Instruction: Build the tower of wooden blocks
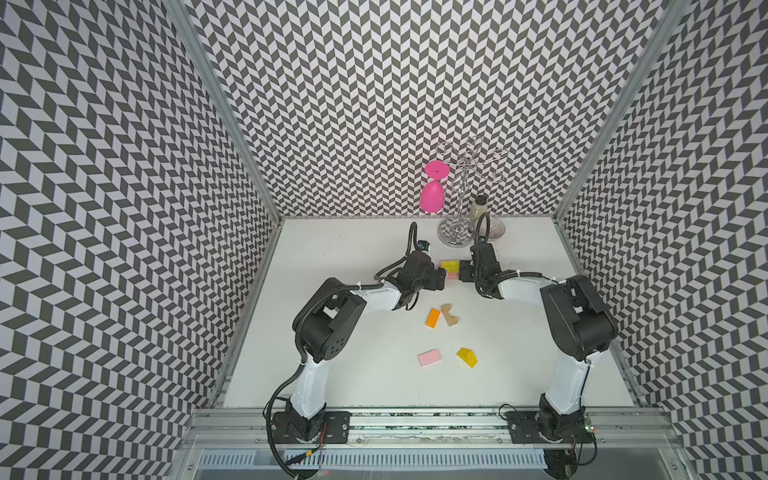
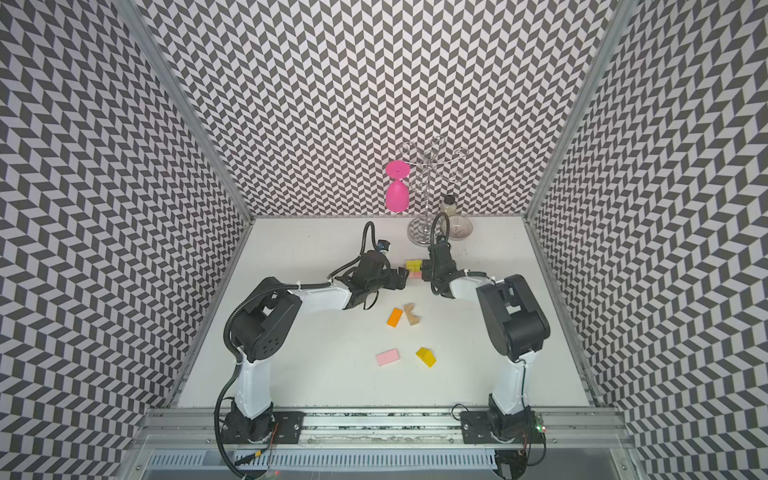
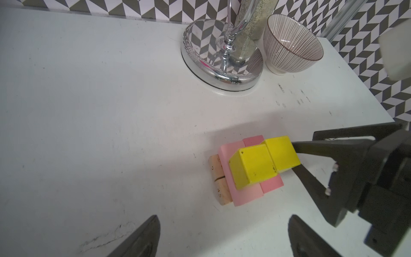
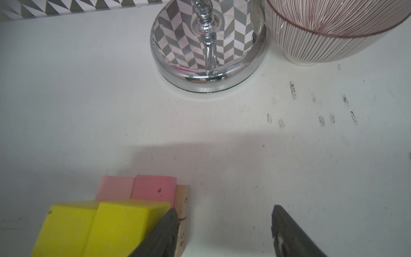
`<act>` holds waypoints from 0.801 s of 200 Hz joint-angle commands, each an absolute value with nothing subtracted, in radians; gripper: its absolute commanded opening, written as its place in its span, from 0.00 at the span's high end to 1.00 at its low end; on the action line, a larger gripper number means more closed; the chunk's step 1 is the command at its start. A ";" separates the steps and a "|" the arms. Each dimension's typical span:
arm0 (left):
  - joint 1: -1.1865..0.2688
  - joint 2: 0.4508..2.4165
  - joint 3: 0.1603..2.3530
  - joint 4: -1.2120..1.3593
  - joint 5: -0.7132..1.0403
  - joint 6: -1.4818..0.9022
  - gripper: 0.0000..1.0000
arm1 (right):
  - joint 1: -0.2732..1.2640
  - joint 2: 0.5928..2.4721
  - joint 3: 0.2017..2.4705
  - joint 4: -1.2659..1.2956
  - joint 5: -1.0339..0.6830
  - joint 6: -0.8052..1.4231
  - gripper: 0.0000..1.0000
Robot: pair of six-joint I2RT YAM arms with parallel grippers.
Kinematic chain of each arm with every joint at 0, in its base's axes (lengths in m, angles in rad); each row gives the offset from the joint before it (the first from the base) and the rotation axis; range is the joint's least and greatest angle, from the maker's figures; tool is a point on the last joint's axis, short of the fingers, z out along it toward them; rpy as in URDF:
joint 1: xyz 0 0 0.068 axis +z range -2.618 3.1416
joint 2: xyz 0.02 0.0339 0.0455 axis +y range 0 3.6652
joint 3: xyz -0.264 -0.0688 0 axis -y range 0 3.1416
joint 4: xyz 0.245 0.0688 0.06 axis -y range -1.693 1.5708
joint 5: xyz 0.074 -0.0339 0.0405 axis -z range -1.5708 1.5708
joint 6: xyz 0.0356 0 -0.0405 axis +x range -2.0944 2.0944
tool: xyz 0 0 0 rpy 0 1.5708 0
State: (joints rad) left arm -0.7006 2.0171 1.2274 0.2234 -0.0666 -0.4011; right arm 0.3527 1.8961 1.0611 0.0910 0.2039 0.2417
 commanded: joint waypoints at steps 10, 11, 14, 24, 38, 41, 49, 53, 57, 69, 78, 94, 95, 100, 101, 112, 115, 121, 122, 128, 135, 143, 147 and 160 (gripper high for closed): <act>-0.707 2.046 1.270 0.215 -0.060 -0.399 0.10 | 0.361 1.898 1.069 0.125 0.195 0.226 0.34; -0.707 2.046 1.271 0.215 -0.060 -0.399 0.10 | 0.361 1.898 1.069 0.125 0.195 0.227 0.34; -0.707 2.046 1.271 0.215 -0.060 -0.399 0.10 | 0.361 1.898 1.069 0.124 0.195 0.223 0.34; -0.707 2.050 1.273 0.213 -0.061 -0.399 0.10 | 0.362 1.898 1.069 0.124 0.193 0.223 0.34; -0.707 2.057 1.276 0.212 -0.062 -0.399 0.10 | 0.361 1.899 1.071 0.123 0.190 0.221 0.34; -0.707 2.058 1.277 0.211 -0.063 -0.399 0.10 | 0.362 1.900 1.072 0.122 0.190 0.221 0.34; -0.707 2.060 1.281 0.208 -0.062 -0.399 0.10 | 0.364 1.901 1.074 0.120 0.190 0.218 0.34; -0.707 2.063 1.284 0.206 -0.061 -0.399 0.10 | 0.365 1.902 1.075 0.119 0.193 0.216 0.34; -0.707 2.065 1.285 0.204 -0.062 -0.399 0.10 | 0.366 1.903 1.075 0.119 0.192 0.217 0.34; -0.709 2.069 1.289 0.201 -0.061 -0.399 0.10 | 0.369 1.904 1.077 0.118 0.194 0.215 0.34; -0.708 2.071 1.292 0.200 -0.062 -0.399 0.10 | 0.370 1.905 1.077 0.120 0.195 0.215 0.34; -0.709 2.076 1.297 0.197 -0.060 -0.399 0.10 | 0.369 1.907 1.080 0.118 0.196 0.215 0.34; -0.708 2.077 1.296 0.197 -0.060 -0.399 0.10 | 0.369 1.907 1.079 0.118 0.196 0.215 0.34; -0.709 2.078 1.298 0.196 -0.060 -0.399 0.10 | 0.370 1.907 1.079 0.117 0.196 0.215 0.34; -0.709 2.078 1.299 0.195 -0.061 -0.399 0.10 | 0.369 1.907 1.080 0.118 0.196 0.215 0.34; -0.709 2.083 1.303 0.192 -0.061 -0.399 0.10 | 0.370 1.907 1.080 0.118 0.196 0.215 0.34; -0.709 2.084 1.305 0.191 -0.060 -0.399 0.10 | 0.370 1.907 1.080 0.118 0.196 0.215 0.34; -0.709 2.086 1.307 0.189 -0.061 -0.399 0.10 | 0.370 1.907 1.080 0.116 0.196 0.213 0.34; -0.709 2.087 1.307 0.189 -0.061 -0.399 0.10 | 0.370 1.907 1.080 0.117 0.196 0.212 0.34; -0.709 2.089 1.308 0.189 -0.062 -0.399 0.10 | 0.369 1.908 1.080 0.117 0.196 0.214 0.34; -0.709 2.092 1.313 0.186 -0.061 -0.399 0.10 | 0.370 1.908 1.080 0.117 0.198 0.215 0.34; -0.709 2.098 1.318 0.183 -0.063 -0.399 0.10 | 0.369 1.908 1.080 0.116 0.199 0.216 0.34; -0.709 2.100 1.321 0.181 -0.061 -0.399 0.10 | 0.370 1.908 1.080 0.114 0.200 0.216 0.34; -0.709 2.110 1.334 0.172 -0.060 -0.399 0.10 | 0.370 1.907 1.079 0.116 0.204 0.220 0.34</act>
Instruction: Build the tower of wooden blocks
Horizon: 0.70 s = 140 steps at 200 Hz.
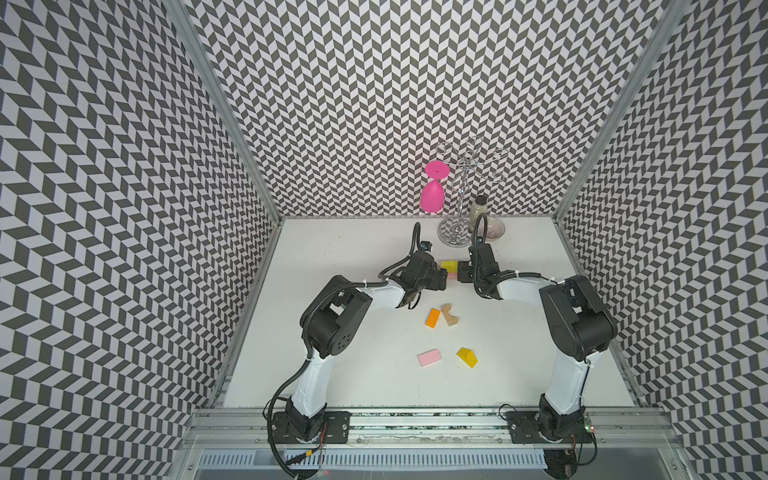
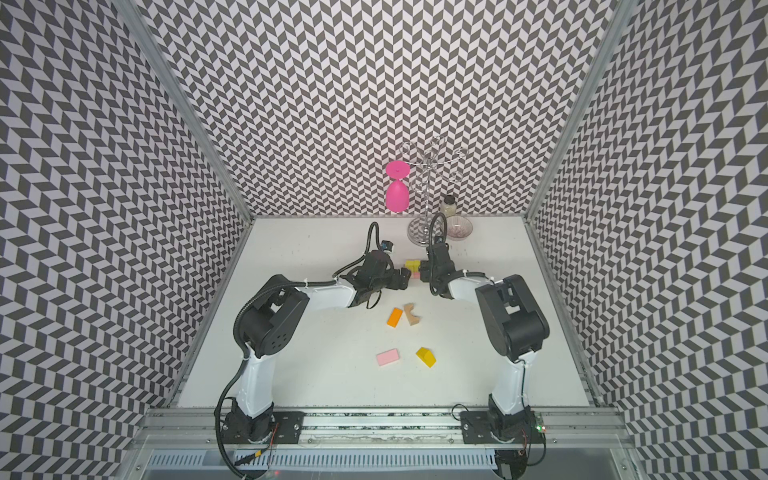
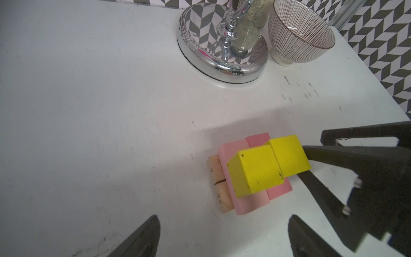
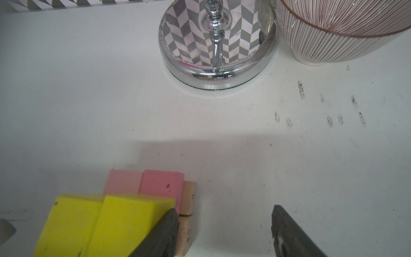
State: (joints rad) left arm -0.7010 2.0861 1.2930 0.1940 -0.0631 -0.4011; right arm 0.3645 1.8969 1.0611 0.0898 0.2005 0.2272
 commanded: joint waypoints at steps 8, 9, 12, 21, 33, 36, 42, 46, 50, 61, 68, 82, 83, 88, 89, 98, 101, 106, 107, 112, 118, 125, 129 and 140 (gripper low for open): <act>-0.709 2.116 1.339 0.169 -0.061 -0.399 0.10 | 0.370 1.904 1.077 0.118 0.207 0.223 0.34; -0.709 2.116 1.341 0.168 -0.061 -0.399 0.10 | 0.370 1.904 1.076 0.118 0.209 0.223 0.34; -0.709 2.118 1.342 0.167 -0.063 -0.399 0.10 | 0.370 1.904 1.075 0.118 0.209 0.224 0.34; -0.709 2.123 1.347 0.165 -0.067 -0.399 0.10 | 0.368 1.901 1.073 0.120 0.210 0.226 0.34; -0.709 2.128 1.351 0.161 -0.074 -0.399 0.10 | 0.368 1.898 1.067 0.124 0.213 0.228 0.34; -0.709 2.129 1.352 0.160 -0.076 -0.399 0.10 | 0.368 1.897 1.067 0.124 0.214 0.229 0.34; -0.709 2.132 1.353 0.160 -0.078 -0.399 0.10 | 0.367 1.895 1.065 0.126 0.213 0.231 0.34; -0.709 2.134 1.355 0.158 -0.078 -0.399 0.10 | 0.367 1.895 1.065 0.125 0.214 0.230 0.34; -0.709 2.136 1.357 0.157 -0.080 -0.399 0.10 | 0.367 1.894 1.064 0.127 0.215 0.230 0.34; -0.709 2.142 1.366 0.152 -0.082 -0.399 0.10 | 0.367 1.892 1.062 0.128 0.216 0.232 0.34; -0.709 2.146 1.370 0.149 -0.081 -0.399 0.10 | 0.367 1.890 1.061 0.130 0.215 0.232 0.34; -0.709 2.153 1.376 0.146 -0.084 -0.399 0.10 | 0.365 1.888 1.058 0.131 0.216 0.233 0.34; -0.709 2.153 1.377 0.146 -0.084 -0.399 0.10 | 0.365 1.888 1.058 0.131 0.216 0.233 0.34; -0.709 2.155 1.378 0.145 -0.085 -0.399 0.10 | 0.365 1.887 1.057 0.133 0.216 0.234 0.34; -0.709 2.155 1.379 0.144 -0.086 -0.399 0.10 | 0.365 1.887 1.057 0.133 0.216 0.233 0.34; -0.709 2.158 1.382 0.143 -0.087 -0.399 0.10 | 0.364 1.886 1.055 0.135 0.215 0.235 0.34; -0.709 2.159 1.383 0.143 -0.088 -0.399 0.10 | 0.364 1.885 1.055 0.135 0.215 0.235 0.34; -0.709 2.160 1.384 0.141 -0.089 -0.399 0.10 | 0.363 1.885 1.054 0.135 0.215 0.235 0.34; -0.709 2.160 1.384 0.141 -0.089 -0.399 0.10 | 0.362 1.885 1.054 0.135 0.215 0.235 0.34; -0.709 2.161 1.386 0.140 -0.090 -0.399 0.10 | 0.364 1.885 1.054 0.135 0.215 0.235 0.34; -0.709 2.163 1.386 0.141 -0.094 -0.399 0.10 | 0.364 1.885 1.054 0.135 0.214 0.235 0.34; -0.709 2.164 1.388 0.141 -0.095 -0.399 0.10 | 0.364 1.885 1.054 0.135 0.213 0.235 0.34; -0.709 2.164 1.391 0.140 -0.097 -0.399 0.10 | 0.363 1.885 1.054 0.135 0.214 0.235 0.34; -0.709 2.170 1.398 0.135 -0.099 -0.399 0.10 | 0.363 1.885 1.054 0.135 0.213 0.234 0.34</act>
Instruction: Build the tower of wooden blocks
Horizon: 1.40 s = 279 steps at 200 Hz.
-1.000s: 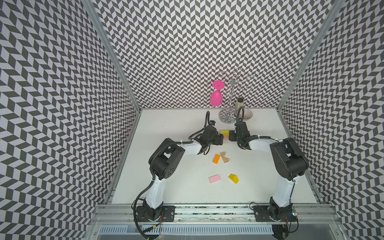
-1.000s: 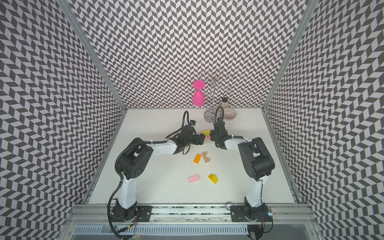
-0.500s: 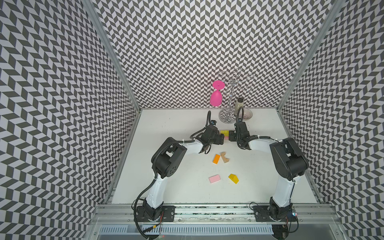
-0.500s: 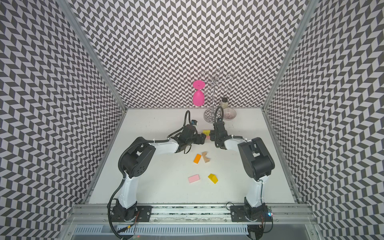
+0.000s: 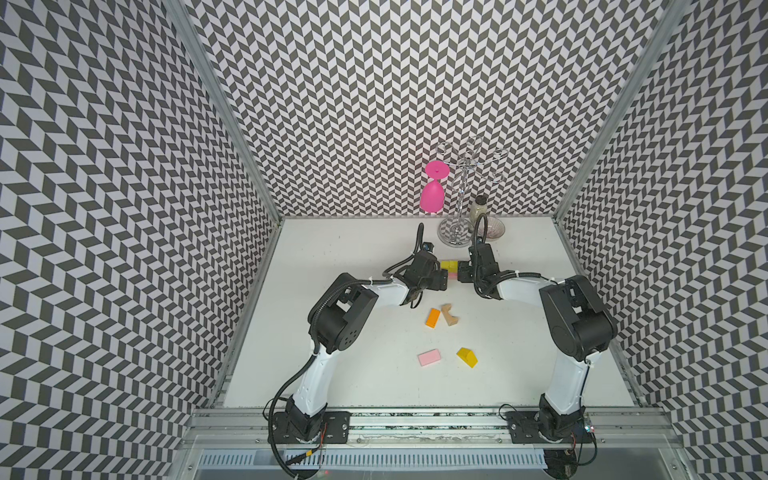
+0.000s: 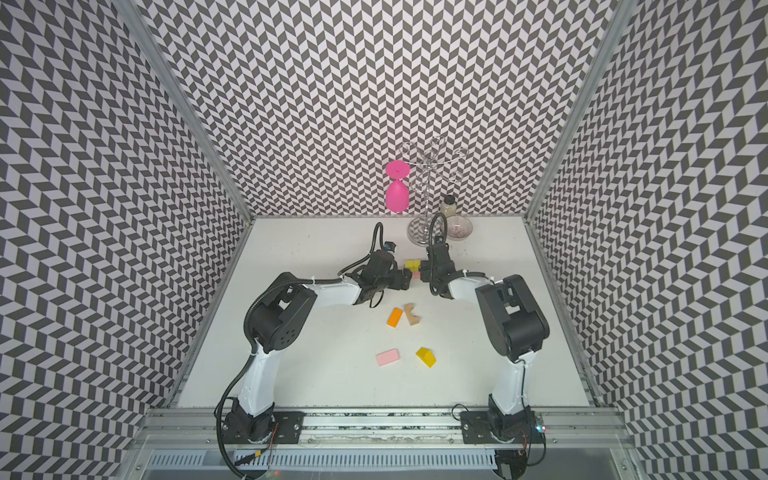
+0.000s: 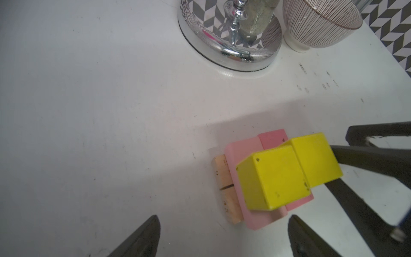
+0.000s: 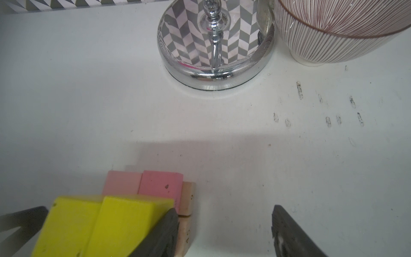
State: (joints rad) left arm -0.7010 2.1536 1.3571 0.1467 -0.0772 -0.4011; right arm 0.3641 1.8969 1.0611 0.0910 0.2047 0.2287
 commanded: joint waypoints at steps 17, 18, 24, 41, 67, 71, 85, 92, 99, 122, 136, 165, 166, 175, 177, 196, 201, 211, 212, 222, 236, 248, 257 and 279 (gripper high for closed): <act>-0.709 2.176 1.406 0.129 -0.100 -0.399 0.10 | 0.364 1.885 1.054 0.135 0.213 0.235 0.34; -0.709 2.177 1.406 0.129 -0.100 -0.399 0.10 | 0.364 1.885 1.054 0.135 0.213 0.234 0.34; -0.709 2.177 1.407 0.129 -0.103 -0.399 0.10 | 0.364 1.885 1.054 0.135 0.213 0.234 0.34; -0.709 2.181 1.413 0.126 -0.109 -0.399 0.10 | 0.363 1.885 1.053 0.135 0.213 0.235 0.34; -0.709 2.187 1.423 0.120 -0.121 -0.399 0.10 | 0.364 1.884 1.054 0.135 0.213 0.235 0.34; -0.709 2.190 1.424 0.118 -0.122 -0.399 0.10 | 0.364 1.885 1.054 0.135 0.213 0.234 0.34; -0.709 2.195 1.431 0.115 -0.122 -0.376 0.10 | 0.364 1.885 1.053 0.135 0.213 0.235 0.34; -0.709 2.197 1.433 0.114 -0.122 -0.375 0.10 | 0.364 1.885 1.054 0.135 0.213 0.235 0.34; -0.709 2.200 1.437 0.111 -0.121 -0.376 0.10 | 0.363 1.885 1.054 0.135 0.213 0.235 0.34; -0.709 2.206 1.444 0.107 -0.120 -0.374 0.10 | 0.364 1.885 1.054 0.135 0.214 0.236 0.34; -0.709 2.206 1.447 0.107 -0.120 -0.374 0.10 | 0.364 1.885 1.054 0.135 0.214 0.235 0.34; -0.709 2.205 1.449 0.102 -0.117 -0.372 0.10 | 0.363 1.884 1.052 0.135 0.213 0.234 0.34; -0.709 2.205 1.449 0.102 -0.116 -0.372 0.10 | 0.363 1.884 1.052 0.135 0.213 0.235 0.34; -0.709 2.200 1.446 0.101 -0.114 -0.372 0.10 | 0.364 1.884 1.052 0.135 0.214 0.235 0.34; -0.709 2.200 1.446 0.101 -0.114 -0.373 0.10 | 0.364 1.884 1.052 0.135 0.213 0.235 0.34; -0.711 2.187 1.437 0.100 -0.109 -0.369 0.10 | 0.364 1.885 1.054 0.135 0.215 0.236 0.34; -0.713 2.181 1.433 0.101 -0.110 -0.368 0.10 | 0.363 1.886 1.055 0.133 0.216 0.236 0.34; -0.715 2.165 1.420 0.103 -0.105 -0.365 0.10 | 0.362 1.888 1.058 0.131 0.216 0.238 0.34; -0.715 2.163 1.419 0.104 -0.106 -0.364 0.10 | 0.362 1.888 1.057 0.131 0.217 0.239 0.34; -0.718 2.138 1.396 0.119 -0.096 -0.359 0.10 | 0.358 1.890 1.061 0.126 0.216 0.242 0.34; -0.719 2.094 1.358 0.147 -0.077 -0.359 0.10 | 0.347 1.887 1.062 0.127 0.209 0.249 0.34; -0.719 2.050 1.325 0.171 -0.071 -0.356 0.10 | 0.334 1.879 1.051 0.138 0.195 0.255 0.34; -0.719 2.017 1.306 0.184 -0.072 -0.355 0.10 | 0.323 1.868 1.040 0.149 0.178 0.260 0.34; -0.713 1.952 1.263 0.228 -0.112 -0.357 0.10 | 0.307 1.855 1.025 0.164 0.157 0.267 0.34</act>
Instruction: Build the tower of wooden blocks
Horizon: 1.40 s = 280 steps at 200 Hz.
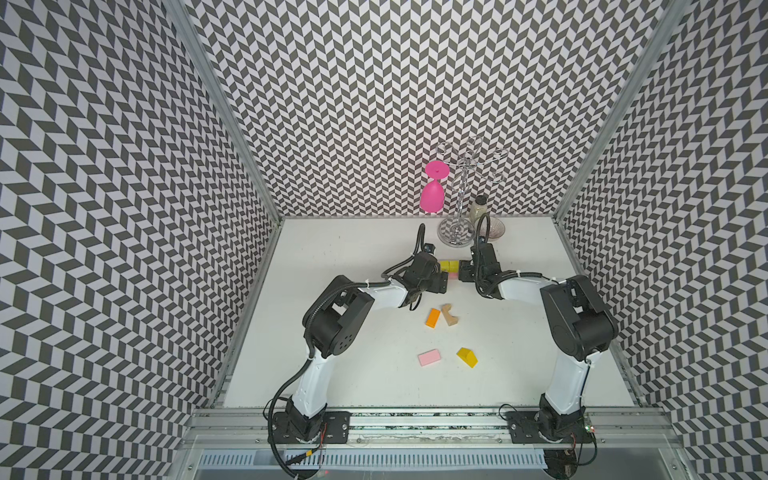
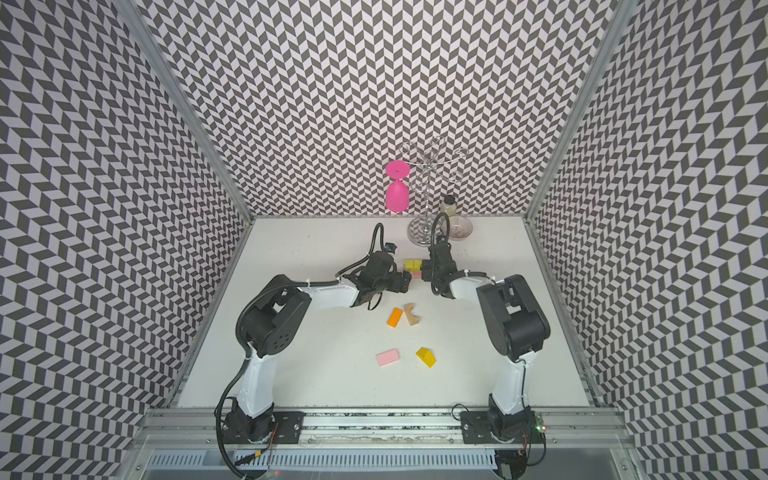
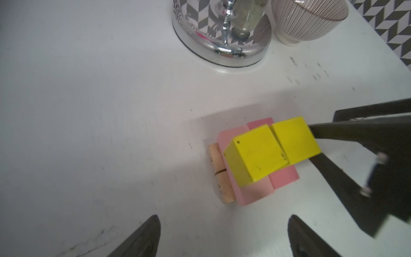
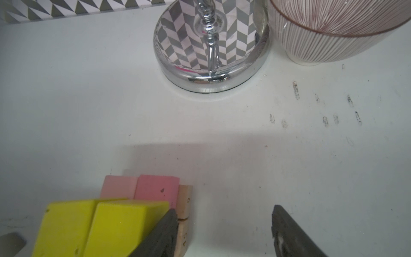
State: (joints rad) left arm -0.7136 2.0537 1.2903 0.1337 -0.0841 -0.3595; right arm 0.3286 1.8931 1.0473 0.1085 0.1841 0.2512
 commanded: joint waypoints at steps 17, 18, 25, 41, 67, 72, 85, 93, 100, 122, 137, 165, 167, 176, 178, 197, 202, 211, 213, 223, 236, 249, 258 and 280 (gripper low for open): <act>-0.695 1.942 1.258 0.238 -0.153 -0.375 0.09 | 0.301 1.855 1.029 0.175 0.150 0.267 0.34; -0.693 1.943 1.259 0.238 -0.153 -0.375 0.09 | 0.301 1.856 1.029 0.176 0.149 0.267 0.34; -0.683 1.953 1.267 0.232 -0.156 -0.382 0.09 | 0.298 1.858 1.033 0.181 0.148 0.265 0.34; -0.661 1.986 1.301 0.207 -0.155 -0.391 0.10 | 0.293 1.869 1.050 0.178 0.155 0.269 0.34; -0.643 2.038 1.341 0.191 -0.182 -0.391 0.10 | 0.287 1.877 1.060 0.184 0.141 0.264 0.34; -0.641 2.050 1.350 0.188 -0.182 -0.391 0.10 | 0.286 1.878 1.061 0.187 0.137 0.262 0.34; -0.636 2.075 1.375 0.176 -0.180 -0.390 0.10 | 0.287 1.881 1.063 0.190 0.133 0.259 0.34; -0.636 2.089 1.389 0.165 -0.178 -0.390 0.10 | 0.287 1.883 1.066 0.192 0.128 0.254 0.34; -0.635 2.100 1.398 0.161 -0.178 -0.390 0.10 | 0.287 1.887 1.071 0.192 0.126 0.252 0.33; -0.635 2.125 1.417 0.158 -0.171 -0.390 0.10 | 0.287 1.900 1.087 0.188 0.127 0.250 0.33; -0.635 2.135 1.426 0.154 -0.169 -0.391 0.10 | 0.287 1.908 1.097 0.182 0.125 0.247 0.33; -0.635 2.144 1.434 0.150 -0.167 -0.387 0.10 | 0.290 1.923 1.114 0.176 0.101 0.229 0.33; -0.635 2.145 1.434 0.150 -0.166 -0.388 0.10 | 0.290 1.925 1.116 0.175 0.101 0.228 0.33; -0.635 2.149 1.438 0.149 -0.163 -0.388 0.10 | 0.294 1.930 1.122 0.167 0.100 0.225 0.33; -0.635 2.150 1.439 0.148 -0.163 -0.388 0.10 | 0.296 1.931 1.124 0.166 0.102 0.226 0.33; -0.635 2.159 1.444 0.141 -0.164 -0.388 0.10 | 0.306 1.940 1.130 0.162 0.111 0.215 0.33; -0.635 2.161 1.445 0.141 -0.163 -0.388 0.10 | 0.309 1.942 1.133 0.159 0.112 0.214 0.33; -0.635 2.167 1.448 0.141 -0.162 -0.387 0.10 | 0.314 1.946 1.139 0.154 0.120 0.210 0.33; -0.635 2.168 1.448 0.141 -0.161 -0.388 0.10 | 0.314 1.947 1.140 0.154 0.121 0.210 0.33; -0.635 2.177 1.457 0.136 -0.159 -0.388 0.10 | 0.317 1.952 1.146 0.148 0.127 0.209 0.33; -0.637 2.189 1.469 0.125 -0.154 -0.387 0.10 | 0.319 1.956 1.149 0.143 0.130 0.209 0.34; -0.638 2.200 1.479 0.120 -0.151 -0.388 0.10 | 0.319 1.957 1.150 0.143 0.133 0.208 0.34; -0.638 2.205 1.484 0.115 -0.150 -0.387 0.10 | 0.319 1.956 1.150 0.142 0.133 0.208 0.33; -0.641 2.214 1.491 0.114 -0.142 -0.387 0.10 | 0.321 1.957 1.151 0.143 0.133 0.209 0.33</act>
State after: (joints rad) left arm -0.6327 2.1986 1.4563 0.1280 -0.1570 -0.3801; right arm 0.3122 1.9457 1.1282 0.1299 0.1188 0.2241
